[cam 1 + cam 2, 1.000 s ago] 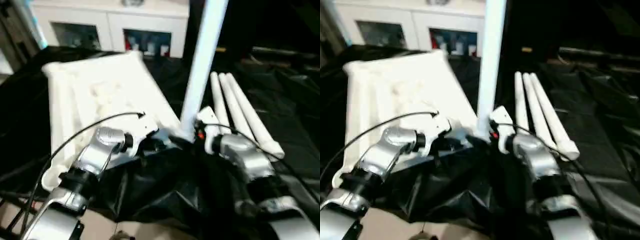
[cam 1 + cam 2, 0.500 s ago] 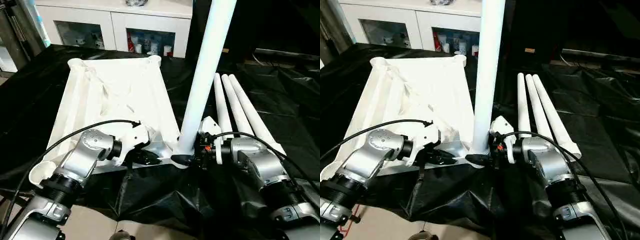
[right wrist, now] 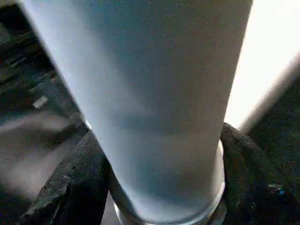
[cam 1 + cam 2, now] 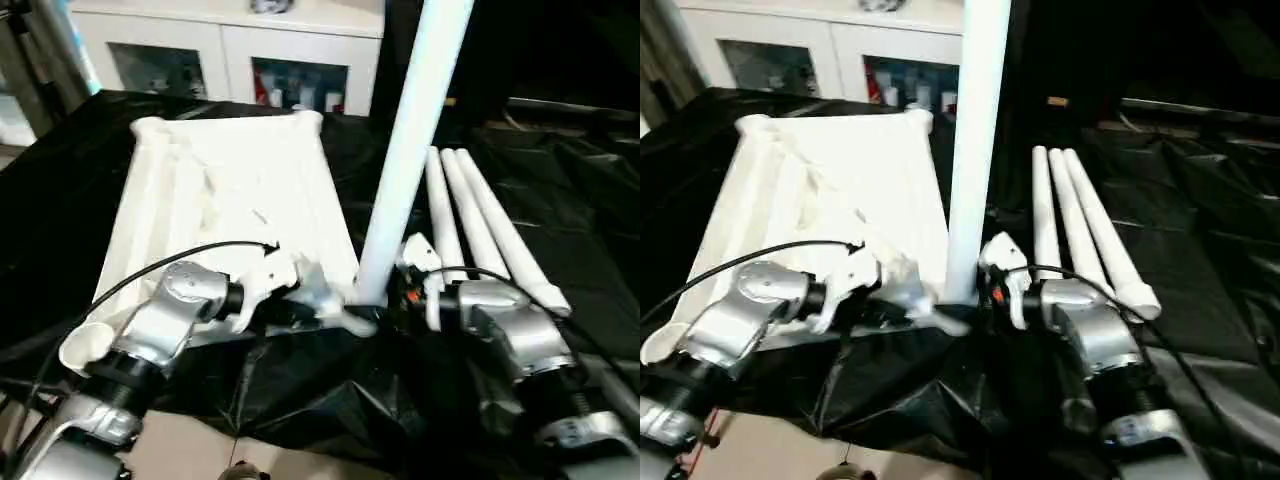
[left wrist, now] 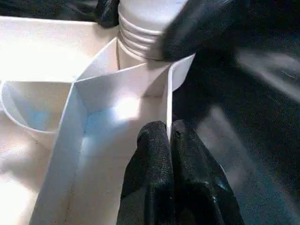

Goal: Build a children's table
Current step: Rotate leg to tighten

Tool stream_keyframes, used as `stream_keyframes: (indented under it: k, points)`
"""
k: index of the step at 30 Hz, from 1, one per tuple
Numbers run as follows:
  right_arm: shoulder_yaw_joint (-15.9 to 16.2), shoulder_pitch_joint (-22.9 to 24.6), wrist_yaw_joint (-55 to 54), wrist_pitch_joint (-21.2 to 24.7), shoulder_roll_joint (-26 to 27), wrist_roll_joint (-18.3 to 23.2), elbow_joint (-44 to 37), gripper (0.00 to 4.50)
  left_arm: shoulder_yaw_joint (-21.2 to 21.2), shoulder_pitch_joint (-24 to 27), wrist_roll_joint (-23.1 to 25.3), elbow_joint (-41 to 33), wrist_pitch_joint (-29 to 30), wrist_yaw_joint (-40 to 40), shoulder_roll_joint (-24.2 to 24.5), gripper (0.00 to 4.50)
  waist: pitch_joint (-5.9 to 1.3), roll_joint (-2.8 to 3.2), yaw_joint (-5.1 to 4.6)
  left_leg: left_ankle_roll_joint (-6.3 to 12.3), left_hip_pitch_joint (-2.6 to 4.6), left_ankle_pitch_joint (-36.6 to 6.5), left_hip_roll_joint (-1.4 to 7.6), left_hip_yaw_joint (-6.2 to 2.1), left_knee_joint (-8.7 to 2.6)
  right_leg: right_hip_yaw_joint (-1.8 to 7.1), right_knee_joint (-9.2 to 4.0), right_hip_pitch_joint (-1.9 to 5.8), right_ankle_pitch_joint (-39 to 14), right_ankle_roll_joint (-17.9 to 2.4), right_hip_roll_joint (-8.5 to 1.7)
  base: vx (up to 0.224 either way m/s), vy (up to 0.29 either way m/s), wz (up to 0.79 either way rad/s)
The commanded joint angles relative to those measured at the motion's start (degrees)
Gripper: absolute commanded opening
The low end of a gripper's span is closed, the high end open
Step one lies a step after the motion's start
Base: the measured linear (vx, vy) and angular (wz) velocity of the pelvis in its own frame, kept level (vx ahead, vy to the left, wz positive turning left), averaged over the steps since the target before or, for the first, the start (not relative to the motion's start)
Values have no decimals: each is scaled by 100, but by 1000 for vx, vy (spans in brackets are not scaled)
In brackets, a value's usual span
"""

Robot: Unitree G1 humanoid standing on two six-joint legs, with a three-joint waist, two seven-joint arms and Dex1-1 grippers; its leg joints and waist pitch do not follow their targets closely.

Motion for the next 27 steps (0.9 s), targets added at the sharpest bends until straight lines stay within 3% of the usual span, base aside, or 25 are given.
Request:
stream_keyframes:
  k: [1,5,10,11,13,17,20,27]
  points:
    - [125,-96,-635,7,304,-199,392,276,-45,-282,-113,-71,-27,215,-333,0,-346,-15,-10,-37,78,-1383,280,-113,-430,307,-503,212,-1822,-1035,-546,0,0,0]
    - [-300,-422,-1923,-134,953,-113,1071,275,85,-640,-7,357,83,983,-787,0,-363,-4,-73,-52,75,-1303,269,-112,-419,311,-488,206,-1626,-1084,-535,0,0,0]
    - [-285,-610,-2430,-223,1294,-253,1352,275,146,-809,49,565,116,1382,-1062,0,-374,6,-83,35,55,-1155,277,-98,-416,312,-450,228,-1157,-1166,-529,0,0,0]
    - [-181,-672,-2357,-270,1357,-332,1444,330,125,-809,89,576,73,1429,-1124,0,-378,-21,-80,67,58,-1158,274,-90,-413,310,-451,230,-1113,-1168,-524,0,0,0]
    - [-145,-688,-2128,-254,1362,-281,1429,344,94,-766,82,513,64,1372,-1129,0,-371,-4,-68,115,52,-1132,279,-91,-413,315,-449,238,-1099,-1174,-537,0,0,0]
    - [3,-678,-1564,-399,1153,-342,1327,373,-8,-597,31,324,-47,1052,-971,0,-356,-12,-69,110,55,-1299,280,-96,-422,311,-474,232,-1367,-1126,-535,0,0,0]
    - [196,-558,-1020,-513,852,-365,1047,401,-55,-413,-30,114,-119,722,-765,0,-373,-2,-62,195,39,-1144,297,-96,-410,316,-443,254,-1064,-1175,-540,0,0,0]
    - [383,-266,684,-435,-29,-123,226,401,-177,18,-212,-414,-255,-271,-105,0,-378,6,-34,353,41,-1034,305,-80,-393,307,-401,263,-700,-1336,-515,0,0,0]
